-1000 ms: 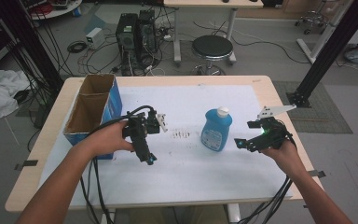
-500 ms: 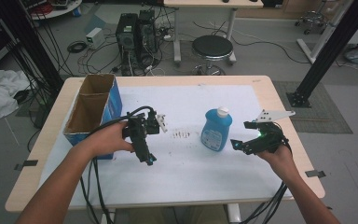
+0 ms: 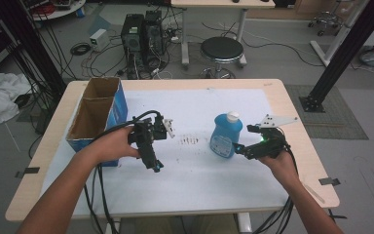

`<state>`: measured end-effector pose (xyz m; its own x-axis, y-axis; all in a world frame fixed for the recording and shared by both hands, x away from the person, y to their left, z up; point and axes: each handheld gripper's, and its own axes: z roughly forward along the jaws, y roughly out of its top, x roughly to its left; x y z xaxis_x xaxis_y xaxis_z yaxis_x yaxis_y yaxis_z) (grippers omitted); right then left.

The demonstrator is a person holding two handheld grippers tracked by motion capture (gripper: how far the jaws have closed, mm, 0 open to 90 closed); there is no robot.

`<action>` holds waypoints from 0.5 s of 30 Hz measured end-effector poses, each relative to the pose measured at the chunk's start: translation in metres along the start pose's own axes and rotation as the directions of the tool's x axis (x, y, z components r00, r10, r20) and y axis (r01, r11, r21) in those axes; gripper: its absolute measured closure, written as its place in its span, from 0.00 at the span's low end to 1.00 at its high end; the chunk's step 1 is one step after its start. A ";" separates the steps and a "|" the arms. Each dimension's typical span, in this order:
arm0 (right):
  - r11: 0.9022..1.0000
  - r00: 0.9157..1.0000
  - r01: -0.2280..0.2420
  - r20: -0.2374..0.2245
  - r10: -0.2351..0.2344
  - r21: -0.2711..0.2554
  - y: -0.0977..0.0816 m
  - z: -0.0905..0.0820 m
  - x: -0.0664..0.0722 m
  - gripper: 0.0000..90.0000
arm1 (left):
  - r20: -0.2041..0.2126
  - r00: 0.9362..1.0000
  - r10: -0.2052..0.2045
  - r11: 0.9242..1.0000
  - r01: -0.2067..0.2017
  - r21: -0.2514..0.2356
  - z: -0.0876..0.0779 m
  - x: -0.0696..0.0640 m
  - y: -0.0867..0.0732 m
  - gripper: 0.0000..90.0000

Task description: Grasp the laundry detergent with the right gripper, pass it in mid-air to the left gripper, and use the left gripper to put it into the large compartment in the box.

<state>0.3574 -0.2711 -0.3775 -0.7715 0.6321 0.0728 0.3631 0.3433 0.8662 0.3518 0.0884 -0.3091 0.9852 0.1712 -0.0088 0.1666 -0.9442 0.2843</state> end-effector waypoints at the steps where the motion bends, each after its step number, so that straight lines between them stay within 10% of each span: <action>1: 1.000 1.000 -0.003 -0.004 0.003 -0.003 0.000 0.002 0.000 0.05 | -0.001 1.000 -0.002 1.000 0.002 -0.001 0.000 0.000 0.000 0.02; 15: 0.999 1.000 0.006 -0.009 -0.007 -0.039 -0.002 0.020 0.001 0.05 | 0.001 1.000 -0.001 1.000 0.001 0.001 0.001 0.000 0.000 0.02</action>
<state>0.3666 -0.2573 -0.3891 -0.7784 0.6236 0.0714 0.3376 0.3201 0.8852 0.3522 0.0883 -0.3099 0.9851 0.1720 -0.0098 0.1677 -0.9442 0.2836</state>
